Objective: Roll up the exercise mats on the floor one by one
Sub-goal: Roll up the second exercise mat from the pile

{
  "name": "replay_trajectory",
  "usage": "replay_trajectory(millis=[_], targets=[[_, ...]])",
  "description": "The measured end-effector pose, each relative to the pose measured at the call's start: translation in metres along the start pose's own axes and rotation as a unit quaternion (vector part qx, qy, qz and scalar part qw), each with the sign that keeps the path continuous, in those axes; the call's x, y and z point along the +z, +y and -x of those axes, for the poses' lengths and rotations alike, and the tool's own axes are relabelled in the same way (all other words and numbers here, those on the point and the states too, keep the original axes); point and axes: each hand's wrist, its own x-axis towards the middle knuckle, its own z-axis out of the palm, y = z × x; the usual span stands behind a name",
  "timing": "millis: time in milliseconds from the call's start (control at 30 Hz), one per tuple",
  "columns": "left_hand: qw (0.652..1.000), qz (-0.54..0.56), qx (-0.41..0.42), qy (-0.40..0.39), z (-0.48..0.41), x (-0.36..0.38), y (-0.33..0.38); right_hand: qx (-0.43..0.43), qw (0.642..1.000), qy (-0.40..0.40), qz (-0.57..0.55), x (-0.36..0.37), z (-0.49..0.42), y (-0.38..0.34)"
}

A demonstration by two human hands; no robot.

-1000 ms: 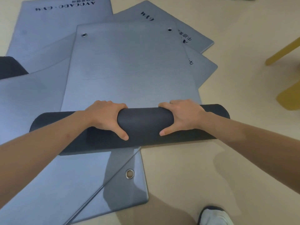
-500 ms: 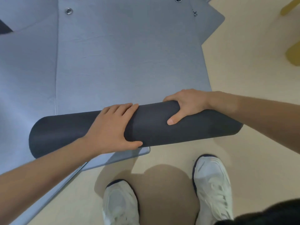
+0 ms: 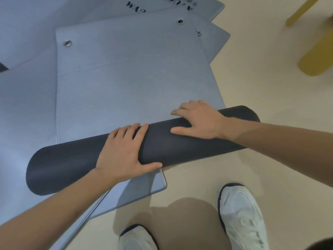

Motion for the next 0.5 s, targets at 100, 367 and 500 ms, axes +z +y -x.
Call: replay_trajectory(millis=[100, 367, 500], targets=[[0.998, 0.038, -0.012, -0.056, -0.023, -0.015, -0.014, -0.043, 0.990, 0.115, 0.067, 0.013, 0.014, -0.017], [0.973, 0.184, -0.065, -0.126, -0.078, -0.041, -0.051, -0.008, 0.974, 0.155, 0.168, 0.034, 0.032, -0.026], [0.989, 0.125, -0.059, -0.056, -0.086, -0.049, -0.057, 0.000, 0.974, 0.134, 0.181, 0.022, 0.011, -0.017]])
